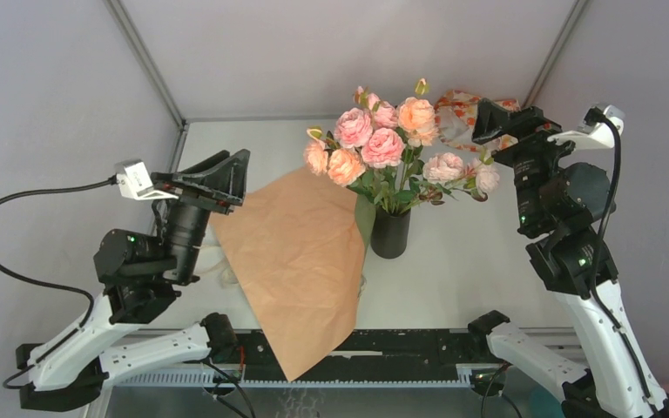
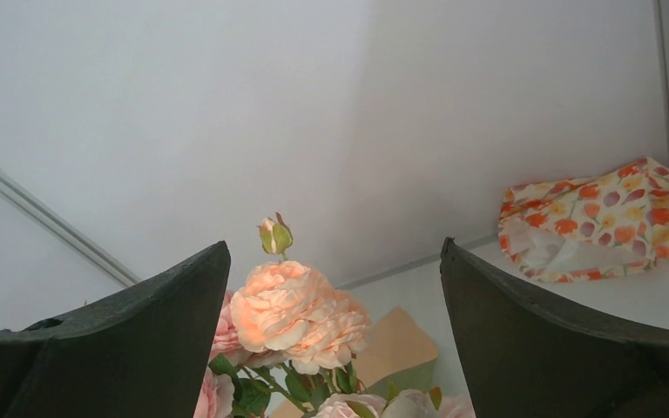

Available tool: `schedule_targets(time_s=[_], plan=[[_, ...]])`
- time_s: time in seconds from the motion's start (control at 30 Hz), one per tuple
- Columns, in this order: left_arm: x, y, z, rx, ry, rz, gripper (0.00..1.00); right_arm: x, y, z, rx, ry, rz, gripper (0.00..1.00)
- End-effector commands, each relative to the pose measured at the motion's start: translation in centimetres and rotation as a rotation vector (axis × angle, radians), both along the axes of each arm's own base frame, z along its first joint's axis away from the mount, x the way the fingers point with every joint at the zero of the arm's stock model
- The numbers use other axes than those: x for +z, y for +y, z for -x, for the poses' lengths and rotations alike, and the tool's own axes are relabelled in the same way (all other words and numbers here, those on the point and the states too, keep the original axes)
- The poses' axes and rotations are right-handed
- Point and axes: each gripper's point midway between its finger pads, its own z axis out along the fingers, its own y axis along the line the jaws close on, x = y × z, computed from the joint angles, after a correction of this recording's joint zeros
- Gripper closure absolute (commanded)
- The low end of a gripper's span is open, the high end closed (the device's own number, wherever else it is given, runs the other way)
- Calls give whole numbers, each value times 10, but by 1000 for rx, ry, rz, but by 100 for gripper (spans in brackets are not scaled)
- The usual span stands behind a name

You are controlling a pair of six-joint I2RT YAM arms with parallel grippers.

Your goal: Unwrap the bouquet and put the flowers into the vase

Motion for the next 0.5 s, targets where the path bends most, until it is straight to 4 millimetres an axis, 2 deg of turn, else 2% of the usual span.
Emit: schedule_targets(time_s=[0.0,0.47], plan=[[-23,16,-12,129,78,-69,37,9,10,-1,40,-34,-8,0],[-29,6,-17,124,92,-90,33,9,13,2,50,-31,3,0]])
